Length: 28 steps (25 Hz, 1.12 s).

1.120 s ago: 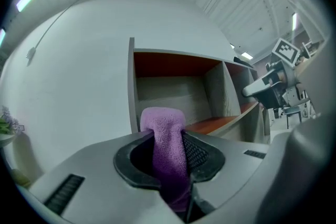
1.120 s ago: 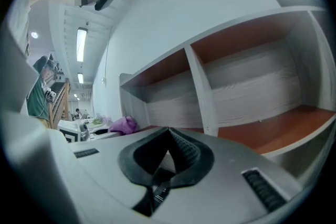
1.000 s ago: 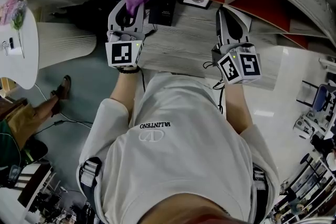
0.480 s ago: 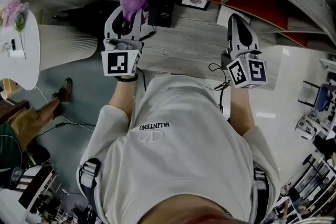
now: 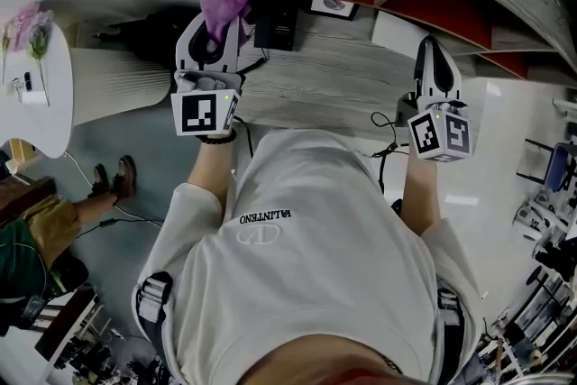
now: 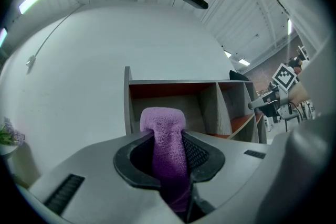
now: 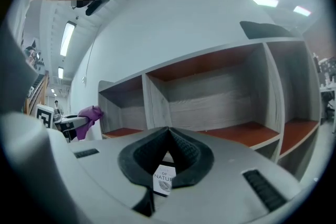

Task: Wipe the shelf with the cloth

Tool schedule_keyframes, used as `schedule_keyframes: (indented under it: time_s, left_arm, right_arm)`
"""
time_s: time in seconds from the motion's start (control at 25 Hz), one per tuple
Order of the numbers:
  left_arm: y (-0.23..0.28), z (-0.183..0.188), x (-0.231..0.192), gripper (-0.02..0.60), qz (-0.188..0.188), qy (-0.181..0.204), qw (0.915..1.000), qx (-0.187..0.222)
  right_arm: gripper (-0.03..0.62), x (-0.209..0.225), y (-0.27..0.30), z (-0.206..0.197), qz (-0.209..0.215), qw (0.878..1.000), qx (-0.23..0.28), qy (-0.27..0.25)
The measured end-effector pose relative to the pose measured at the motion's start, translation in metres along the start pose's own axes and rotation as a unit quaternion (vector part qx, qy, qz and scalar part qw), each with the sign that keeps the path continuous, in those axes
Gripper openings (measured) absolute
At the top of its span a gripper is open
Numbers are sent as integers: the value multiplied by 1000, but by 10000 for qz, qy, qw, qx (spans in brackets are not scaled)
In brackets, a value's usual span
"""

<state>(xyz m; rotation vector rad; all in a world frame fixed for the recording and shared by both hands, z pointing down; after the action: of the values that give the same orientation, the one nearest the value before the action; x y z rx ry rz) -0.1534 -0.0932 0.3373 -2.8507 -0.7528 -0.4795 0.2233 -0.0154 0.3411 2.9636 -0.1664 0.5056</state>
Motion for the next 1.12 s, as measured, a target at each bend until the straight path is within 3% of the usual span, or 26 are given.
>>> schedule_keyframes:
  time_s: [0.36,0.64,1.12]
  left_arm:
    - [-3,4,-10,89,191,170,9996,68]
    - [-5,4,-11,89,156,214,9996,47]
    - [-5,2,-10,89,167,143,9998,39]
  right_arm:
    - [-2,24,-15,12,-373,9989,263,67]
    - [-2,24,-15,14,-229,9988,327,285]
    - [-2,27,-17,14,-355,9991,204,140]
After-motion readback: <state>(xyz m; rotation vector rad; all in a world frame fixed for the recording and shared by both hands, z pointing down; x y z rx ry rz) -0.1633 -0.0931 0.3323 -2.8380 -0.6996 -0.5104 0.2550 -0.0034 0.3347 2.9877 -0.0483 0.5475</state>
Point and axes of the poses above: the fingertips, and each gripper's own axes: y forward along the fingers, x to its right, z out of its top, the point moved 9 cm from there along -y, backward along the fingers, and after that the axes turned 11 degrees about y, right-handed, at the moved point
